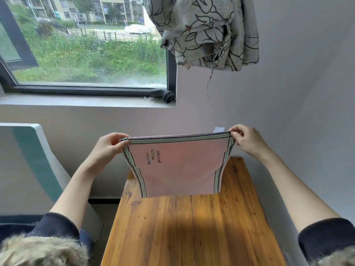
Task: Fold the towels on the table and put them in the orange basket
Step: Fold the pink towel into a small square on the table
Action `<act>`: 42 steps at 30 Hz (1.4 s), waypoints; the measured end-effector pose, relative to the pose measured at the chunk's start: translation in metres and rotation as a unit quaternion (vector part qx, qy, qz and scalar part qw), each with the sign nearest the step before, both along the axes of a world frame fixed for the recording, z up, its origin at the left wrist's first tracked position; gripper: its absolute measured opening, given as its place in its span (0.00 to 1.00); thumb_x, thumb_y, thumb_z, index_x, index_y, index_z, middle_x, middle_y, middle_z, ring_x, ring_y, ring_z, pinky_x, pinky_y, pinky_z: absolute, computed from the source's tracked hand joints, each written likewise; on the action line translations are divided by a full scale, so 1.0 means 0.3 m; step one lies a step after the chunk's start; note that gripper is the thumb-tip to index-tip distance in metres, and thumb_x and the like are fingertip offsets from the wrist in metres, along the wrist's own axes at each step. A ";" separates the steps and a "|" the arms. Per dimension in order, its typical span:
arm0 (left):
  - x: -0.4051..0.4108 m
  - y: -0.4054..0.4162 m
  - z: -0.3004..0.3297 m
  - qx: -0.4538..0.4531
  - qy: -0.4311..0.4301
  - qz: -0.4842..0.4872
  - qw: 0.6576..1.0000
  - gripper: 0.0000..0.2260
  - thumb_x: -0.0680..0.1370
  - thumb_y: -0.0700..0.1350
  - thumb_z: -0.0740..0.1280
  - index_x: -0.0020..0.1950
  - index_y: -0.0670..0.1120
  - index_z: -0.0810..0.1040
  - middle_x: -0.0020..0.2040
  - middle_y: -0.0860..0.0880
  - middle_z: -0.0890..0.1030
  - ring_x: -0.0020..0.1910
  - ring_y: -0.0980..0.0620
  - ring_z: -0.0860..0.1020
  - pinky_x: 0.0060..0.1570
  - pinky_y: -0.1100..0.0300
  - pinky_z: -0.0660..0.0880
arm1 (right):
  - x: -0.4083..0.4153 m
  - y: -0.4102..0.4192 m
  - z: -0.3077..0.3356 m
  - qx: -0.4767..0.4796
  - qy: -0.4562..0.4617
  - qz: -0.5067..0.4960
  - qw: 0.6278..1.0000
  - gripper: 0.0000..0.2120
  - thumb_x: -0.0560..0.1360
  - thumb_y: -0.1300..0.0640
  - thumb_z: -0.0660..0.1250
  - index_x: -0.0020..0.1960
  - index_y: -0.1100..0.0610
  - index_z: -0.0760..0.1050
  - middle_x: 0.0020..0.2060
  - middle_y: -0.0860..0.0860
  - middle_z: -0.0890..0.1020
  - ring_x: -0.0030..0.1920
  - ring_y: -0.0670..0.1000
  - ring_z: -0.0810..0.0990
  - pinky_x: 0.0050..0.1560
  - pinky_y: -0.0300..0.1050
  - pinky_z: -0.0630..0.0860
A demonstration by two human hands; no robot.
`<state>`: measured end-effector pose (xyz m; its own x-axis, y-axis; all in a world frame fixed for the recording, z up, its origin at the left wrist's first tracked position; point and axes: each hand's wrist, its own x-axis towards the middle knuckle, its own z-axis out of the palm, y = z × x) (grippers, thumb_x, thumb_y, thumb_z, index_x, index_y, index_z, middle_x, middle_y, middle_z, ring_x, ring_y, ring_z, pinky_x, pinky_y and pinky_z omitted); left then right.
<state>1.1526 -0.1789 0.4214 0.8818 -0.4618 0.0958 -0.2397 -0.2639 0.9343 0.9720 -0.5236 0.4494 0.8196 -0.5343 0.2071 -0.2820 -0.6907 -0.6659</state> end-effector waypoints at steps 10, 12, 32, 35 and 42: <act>0.007 0.000 -0.030 0.005 0.001 0.010 1.000 0.05 0.78 0.40 0.64 0.45 0.48 0.77 0.39 0.48 0.79 0.36 0.54 0.73 0.41 0.63 0.71 | -0.015 -0.011 -0.055 0.180 0.022 0.025 0.983 0.07 0.79 0.59 0.61 0.52 0.61 0.75 0.51 0.61 0.78 0.53 0.57 0.77 0.59 0.56 0.75; 0.010 -0.004 -0.045 0.017 0.007 0.007 1.000 0.05 0.78 0.40 0.64 0.45 0.48 0.76 0.39 0.47 0.79 0.37 0.53 0.73 0.40 0.62 0.72 | -0.013 -0.019 -0.069 0.192 0.029 0.023 0.981 0.07 0.79 0.59 0.61 0.53 0.61 0.75 0.52 0.61 0.78 0.56 0.59 0.77 0.58 0.59 0.75; 0.019 -0.121 -0.134 -0.007 -0.039 0.037 0.999 0.11 0.76 0.39 0.67 0.40 0.55 0.77 0.40 0.55 0.80 0.37 0.63 0.77 0.36 0.75 0.71 | 0.007 -0.076 -0.185 0.153 -0.117 -0.065 0.979 0.05 0.77 0.61 0.63 0.50 0.57 0.77 0.45 0.54 0.80 0.48 0.51 0.79 0.49 0.44 0.78; -0.047 -0.076 -0.221 0.035 -0.008 0.007 0.999 0.09 0.75 0.39 0.68 0.41 0.54 0.78 0.40 0.53 0.81 0.37 0.62 0.78 0.36 0.73 0.72 | -0.073 -0.057 -0.287 0.131 -0.069 -0.063 0.987 0.04 0.77 0.60 0.64 0.48 0.55 0.77 0.43 0.52 0.80 0.45 0.50 0.78 0.47 0.44 0.76; -0.285 0.011 -0.552 0.219 0.131 -0.098 0.962 0.06 0.74 0.36 0.69 0.41 0.47 0.78 0.41 0.47 0.81 0.41 0.51 0.77 0.45 0.58 0.72 | -0.374 0.064 -0.686 0.160 0.152 -0.072 0.973 0.04 0.77 0.61 0.63 0.46 0.55 0.75 0.43 0.51 0.79 0.45 0.50 0.76 0.40 0.39 0.69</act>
